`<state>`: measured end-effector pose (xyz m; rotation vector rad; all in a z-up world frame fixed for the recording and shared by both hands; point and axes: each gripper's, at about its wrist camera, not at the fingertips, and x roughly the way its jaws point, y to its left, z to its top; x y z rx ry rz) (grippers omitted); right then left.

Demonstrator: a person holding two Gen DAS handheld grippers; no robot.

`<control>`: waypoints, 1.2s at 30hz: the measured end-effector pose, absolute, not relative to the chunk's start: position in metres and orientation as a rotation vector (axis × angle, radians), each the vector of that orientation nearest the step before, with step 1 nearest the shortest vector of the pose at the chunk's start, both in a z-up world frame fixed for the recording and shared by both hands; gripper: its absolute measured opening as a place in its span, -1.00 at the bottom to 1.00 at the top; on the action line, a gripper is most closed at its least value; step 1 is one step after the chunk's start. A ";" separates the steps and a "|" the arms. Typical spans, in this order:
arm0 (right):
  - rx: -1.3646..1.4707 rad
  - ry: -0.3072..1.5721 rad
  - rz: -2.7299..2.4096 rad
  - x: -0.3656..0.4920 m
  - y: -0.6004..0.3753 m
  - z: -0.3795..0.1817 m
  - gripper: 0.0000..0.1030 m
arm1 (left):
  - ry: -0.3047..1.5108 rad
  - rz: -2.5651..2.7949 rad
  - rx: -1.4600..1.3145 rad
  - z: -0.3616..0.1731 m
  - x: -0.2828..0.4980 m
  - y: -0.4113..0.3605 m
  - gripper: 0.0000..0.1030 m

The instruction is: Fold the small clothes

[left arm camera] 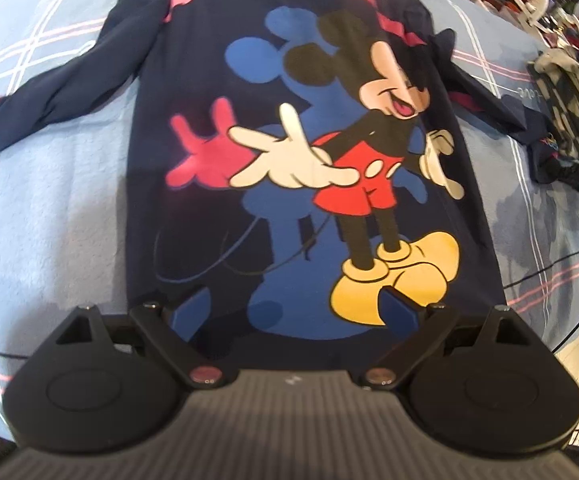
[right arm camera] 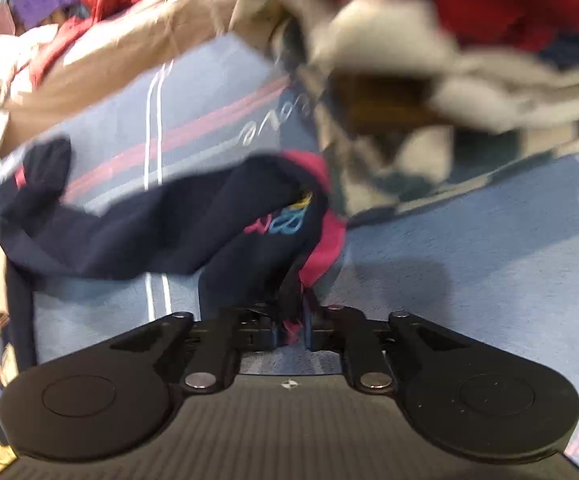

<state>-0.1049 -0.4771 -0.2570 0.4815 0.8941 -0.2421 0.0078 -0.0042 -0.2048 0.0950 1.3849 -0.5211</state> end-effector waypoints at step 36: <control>0.014 1.016 -0.328 -0.240 -0.513 -0.221 0.33 | 1.395 -0.609 0.115 -0.211 0.025 -0.020 0.80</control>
